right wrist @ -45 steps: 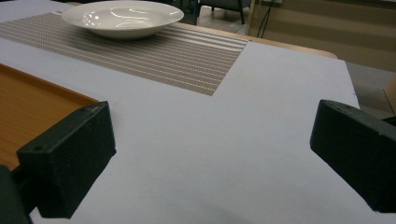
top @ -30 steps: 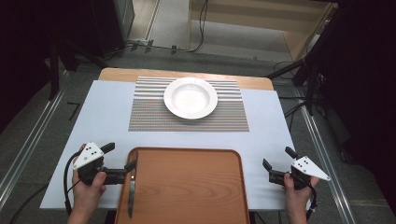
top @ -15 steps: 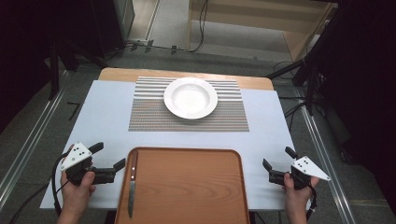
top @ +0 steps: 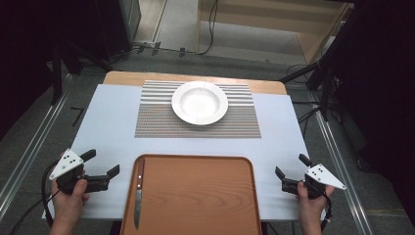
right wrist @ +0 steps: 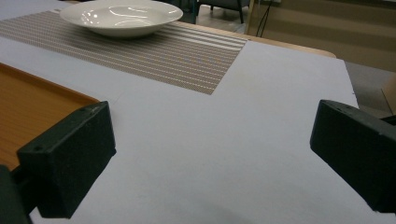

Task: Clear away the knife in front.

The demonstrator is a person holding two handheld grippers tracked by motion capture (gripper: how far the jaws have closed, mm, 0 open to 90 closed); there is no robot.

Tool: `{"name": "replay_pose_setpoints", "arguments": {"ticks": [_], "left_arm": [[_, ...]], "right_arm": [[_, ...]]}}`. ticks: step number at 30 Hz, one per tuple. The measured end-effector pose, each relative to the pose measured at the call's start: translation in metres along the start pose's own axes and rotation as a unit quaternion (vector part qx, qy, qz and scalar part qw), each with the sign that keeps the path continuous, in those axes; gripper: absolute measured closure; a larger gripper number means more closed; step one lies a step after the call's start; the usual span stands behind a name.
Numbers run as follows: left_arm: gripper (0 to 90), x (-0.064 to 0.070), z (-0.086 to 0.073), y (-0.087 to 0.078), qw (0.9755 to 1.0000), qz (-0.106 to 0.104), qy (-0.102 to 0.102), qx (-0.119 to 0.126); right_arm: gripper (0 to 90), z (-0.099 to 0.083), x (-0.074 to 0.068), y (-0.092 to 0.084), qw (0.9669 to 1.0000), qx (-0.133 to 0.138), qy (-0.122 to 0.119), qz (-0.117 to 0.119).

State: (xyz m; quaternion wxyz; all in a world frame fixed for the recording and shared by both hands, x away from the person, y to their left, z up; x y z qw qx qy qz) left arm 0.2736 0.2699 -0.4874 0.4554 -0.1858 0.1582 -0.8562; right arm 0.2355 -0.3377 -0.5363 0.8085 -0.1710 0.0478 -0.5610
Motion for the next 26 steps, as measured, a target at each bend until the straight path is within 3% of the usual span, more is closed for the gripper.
{"name": "replay_pose_setpoints", "arguments": {"ticks": [17, 26], "left_arm": [[0.0, -0.032, -0.008, -0.014, 0.9996, 0.023, -0.011, 0.015], [0.0, -0.035, -0.017, -0.009, 0.9996, 0.020, -0.017, 0.014]], "right_arm": [[0.0, 0.000, 0.001, 0.000, 1.0000, 0.000, 0.001, -0.003], [0.0, 0.000, 0.001, 0.000, 1.0000, -0.002, 0.001, -0.005]]}}
Point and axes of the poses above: each handheld gripper's, and its own axes: y roughly forward along the jaws, z roughly out of its top, x roughly to its right, the point moved 4 cm from there along y, roughly forward along the jaws, and after that the axes turned 6 degrees about -y, right-handed, at the moved point
